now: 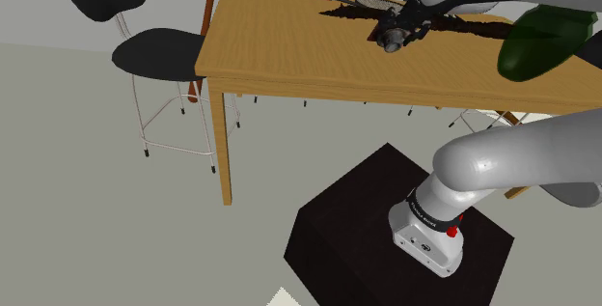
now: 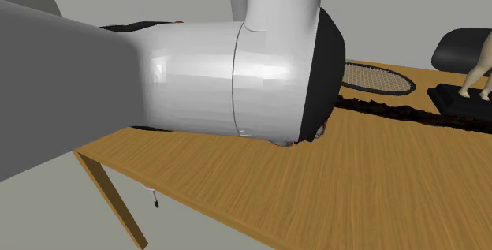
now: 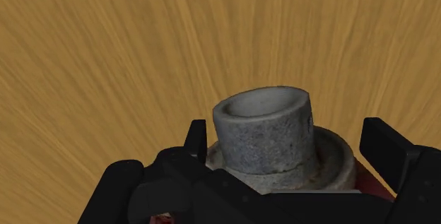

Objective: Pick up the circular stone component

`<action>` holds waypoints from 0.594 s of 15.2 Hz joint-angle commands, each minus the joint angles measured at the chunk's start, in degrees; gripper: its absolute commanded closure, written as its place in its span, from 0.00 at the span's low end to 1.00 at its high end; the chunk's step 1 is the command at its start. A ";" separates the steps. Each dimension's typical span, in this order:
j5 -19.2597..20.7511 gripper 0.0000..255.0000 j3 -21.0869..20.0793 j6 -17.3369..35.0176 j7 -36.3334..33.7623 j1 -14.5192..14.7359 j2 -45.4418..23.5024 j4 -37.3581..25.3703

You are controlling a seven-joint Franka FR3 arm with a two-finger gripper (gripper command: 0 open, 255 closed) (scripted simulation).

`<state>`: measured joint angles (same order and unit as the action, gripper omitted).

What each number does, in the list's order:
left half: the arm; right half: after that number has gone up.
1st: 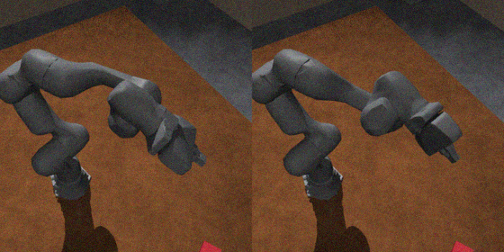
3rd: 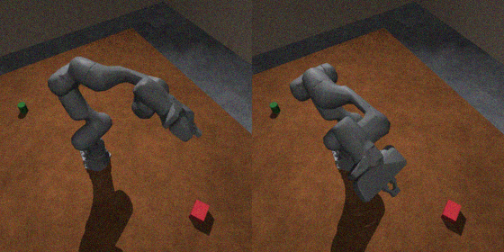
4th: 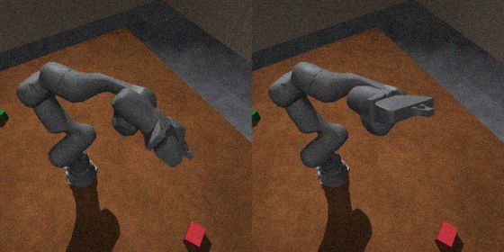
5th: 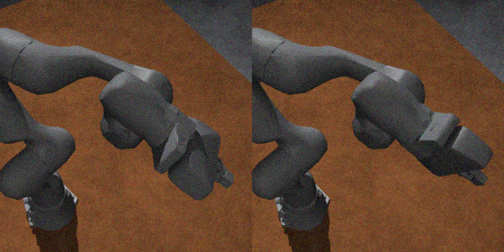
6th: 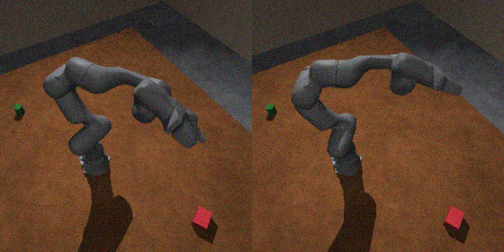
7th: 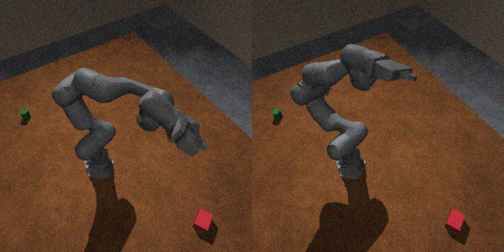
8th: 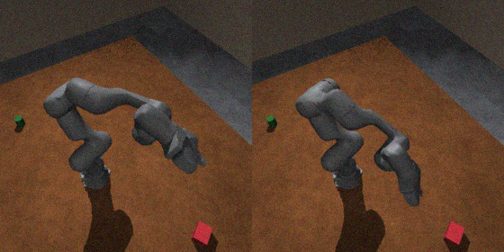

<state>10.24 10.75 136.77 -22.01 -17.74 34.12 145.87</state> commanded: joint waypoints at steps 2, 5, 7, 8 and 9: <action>0.25 1.00 0.90 -0.75 0.72 -0.60 -0.16 1.00; 0.20 1.00 1.00 -0.75 0.83 -0.57 -0.45 0.70; 0.17 1.00 0.90 -0.98 0.75 -0.54 -0.38 0.56; 0.18 1.00 0.90 -0.97 0.75 -0.54 -0.35 0.59; 0.16 1.00 0.94 -1.01 0.80 -0.54 -0.42 0.48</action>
<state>10.35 11.55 135.94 -21.22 -18.20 33.88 146.23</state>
